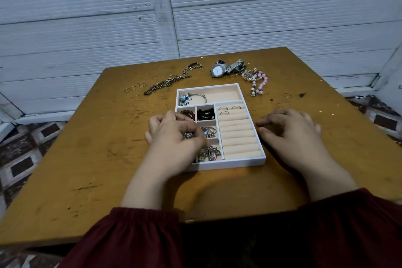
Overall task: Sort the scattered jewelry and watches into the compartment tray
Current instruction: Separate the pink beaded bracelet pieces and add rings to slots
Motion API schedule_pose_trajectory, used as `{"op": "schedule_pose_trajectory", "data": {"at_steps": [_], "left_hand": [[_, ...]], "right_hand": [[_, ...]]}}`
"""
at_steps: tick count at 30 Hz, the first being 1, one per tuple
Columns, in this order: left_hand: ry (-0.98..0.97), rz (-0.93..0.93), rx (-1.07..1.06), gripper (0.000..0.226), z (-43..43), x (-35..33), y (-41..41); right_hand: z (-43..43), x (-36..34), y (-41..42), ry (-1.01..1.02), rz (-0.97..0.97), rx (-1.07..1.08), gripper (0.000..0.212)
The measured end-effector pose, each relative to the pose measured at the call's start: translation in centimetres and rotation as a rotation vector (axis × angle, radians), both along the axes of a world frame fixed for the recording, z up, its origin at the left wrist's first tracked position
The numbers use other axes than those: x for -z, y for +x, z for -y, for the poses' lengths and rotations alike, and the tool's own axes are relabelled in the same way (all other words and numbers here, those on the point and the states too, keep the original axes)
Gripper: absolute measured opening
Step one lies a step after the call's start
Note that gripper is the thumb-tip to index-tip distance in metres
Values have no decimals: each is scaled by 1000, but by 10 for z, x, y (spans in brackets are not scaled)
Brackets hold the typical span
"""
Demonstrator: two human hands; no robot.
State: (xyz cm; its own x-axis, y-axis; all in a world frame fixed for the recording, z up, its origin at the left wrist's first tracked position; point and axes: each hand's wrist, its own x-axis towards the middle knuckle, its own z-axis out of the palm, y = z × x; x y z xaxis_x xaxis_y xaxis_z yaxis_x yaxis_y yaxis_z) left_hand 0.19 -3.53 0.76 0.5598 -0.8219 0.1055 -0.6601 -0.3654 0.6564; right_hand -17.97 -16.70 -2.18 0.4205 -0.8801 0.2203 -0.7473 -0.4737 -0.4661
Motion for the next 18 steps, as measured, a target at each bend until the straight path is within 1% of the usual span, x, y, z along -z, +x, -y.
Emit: {"op": "schedule_pose_trajectory", "data": {"at_steps": [3,7,9,14,18], "left_hand": [[10,70,-15,12,1,1,-1],[26,144,3,20,1,1,-2],[31,173,1,18,2,3,-2],[23,222,-10,15,3,8,-5],[39,230,-11,18,5,9,-6]], "right_hand": [[0,0,0,3,3,3,18],[0,0,-1,2,1,1,18],[0,0,-1,5,-3,-1,18],[1,0,0,22,9,-4,18],[1,0,0,23,-2,-1,19]]}}
